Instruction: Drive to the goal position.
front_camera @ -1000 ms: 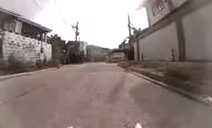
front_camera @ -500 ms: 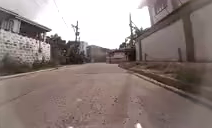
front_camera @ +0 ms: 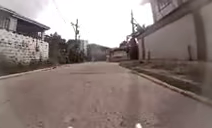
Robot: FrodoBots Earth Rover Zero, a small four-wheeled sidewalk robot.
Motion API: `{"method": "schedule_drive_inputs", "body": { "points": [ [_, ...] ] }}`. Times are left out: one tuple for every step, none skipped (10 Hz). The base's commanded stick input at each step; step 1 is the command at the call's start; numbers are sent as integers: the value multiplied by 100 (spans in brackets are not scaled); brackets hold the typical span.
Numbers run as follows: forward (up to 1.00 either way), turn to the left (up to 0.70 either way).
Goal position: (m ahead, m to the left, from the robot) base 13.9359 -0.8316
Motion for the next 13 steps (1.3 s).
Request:
{"method": "schedule_drive_inputs", "body": {
  "points": [
    [100,0],
    [100,0],
    [100,0],
    [100,0],
    [100,0],
    [100,0],
    [100,0],
    [100,0],
    [100,0],
    [100,0],
    [100,0],
    [100,0],
    [100,0]
  ]
}}
